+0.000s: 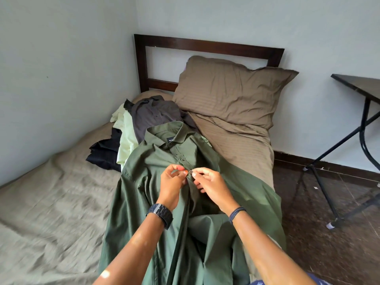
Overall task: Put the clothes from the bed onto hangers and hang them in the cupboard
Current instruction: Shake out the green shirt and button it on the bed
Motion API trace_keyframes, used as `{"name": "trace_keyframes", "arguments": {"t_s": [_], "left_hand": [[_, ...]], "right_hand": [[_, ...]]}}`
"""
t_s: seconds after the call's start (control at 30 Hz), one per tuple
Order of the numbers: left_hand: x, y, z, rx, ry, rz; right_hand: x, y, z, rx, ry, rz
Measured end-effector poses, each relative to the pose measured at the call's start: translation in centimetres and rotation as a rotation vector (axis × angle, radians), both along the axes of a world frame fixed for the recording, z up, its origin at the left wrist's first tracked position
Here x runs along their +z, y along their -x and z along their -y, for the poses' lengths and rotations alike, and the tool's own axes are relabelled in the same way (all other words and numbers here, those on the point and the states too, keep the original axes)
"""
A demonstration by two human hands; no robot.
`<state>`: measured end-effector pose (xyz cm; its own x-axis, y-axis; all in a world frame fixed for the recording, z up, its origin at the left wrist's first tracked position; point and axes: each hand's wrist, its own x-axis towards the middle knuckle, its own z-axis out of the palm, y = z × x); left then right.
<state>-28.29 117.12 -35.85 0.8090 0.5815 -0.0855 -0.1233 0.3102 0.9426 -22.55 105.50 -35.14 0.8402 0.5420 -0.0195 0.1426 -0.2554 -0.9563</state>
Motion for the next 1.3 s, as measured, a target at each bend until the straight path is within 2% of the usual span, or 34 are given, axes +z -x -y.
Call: {"name": "trace_keyframes", "arguments": {"t_s": [0.1,0.2,0.27,0.4,0.5,0.57,0.63,0.7,0.8,1.0,1.13,1.3], "left_hand": [[0.7,-0.4,0.2,-0.01,-0.06,-0.031],[0.4,-0.3,0.7,-0.095,-0.148,-0.107],[-0.5,0.4,1.2,-0.146,-0.186,-0.174],[-3.7,3.3,2.3,-0.186,-0.531,-0.391],[-5.7,5.2,2.6,-0.143,-0.766,-0.519],[-6.1,5.7,2.7,-0.109,-0.766,-0.547],[-5.5,5.6,2.7,-0.047,-0.735,-0.52],[-4.5,5.2,2.8,0.036,-0.742,-0.474],[-2.6,4.5,3.3,0.149,-0.753,-0.379],[3.0,1.2,2.5,0.317,-0.891,-0.225],[4.8,-0.9,3.2,0.231,-0.996,-0.217],[1.8,0.7,5.6,0.021,-0.812,-0.315]], "right_hand": [[-0.6,-0.3,1.7,0.14,0.138,0.064],[-1.6,-0.1,3.1,0.12,0.313,0.154],[-2.1,0.4,3.9,0.097,0.358,0.246],[-2.2,1.4,5.2,0.094,0.257,0.328],[-2.5,1.6,5.9,0.248,0.327,0.254],[-3.1,1.6,6.3,0.325,0.421,0.221],[-3.5,1.5,6.5,0.287,0.466,0.248],[-3.2,1.3,6.7,0.222,0.408,0.242],[-1.6,1.2,7.0,0.12,0.217,0.178],[2.2,-1.0,7.0,-0.096,0.137,0.323],[4.9,-2.0,7.3,-0.2,0.133,0.483],[2.6,-1.4,8.1,-0.126,0.343,0.55]]}}
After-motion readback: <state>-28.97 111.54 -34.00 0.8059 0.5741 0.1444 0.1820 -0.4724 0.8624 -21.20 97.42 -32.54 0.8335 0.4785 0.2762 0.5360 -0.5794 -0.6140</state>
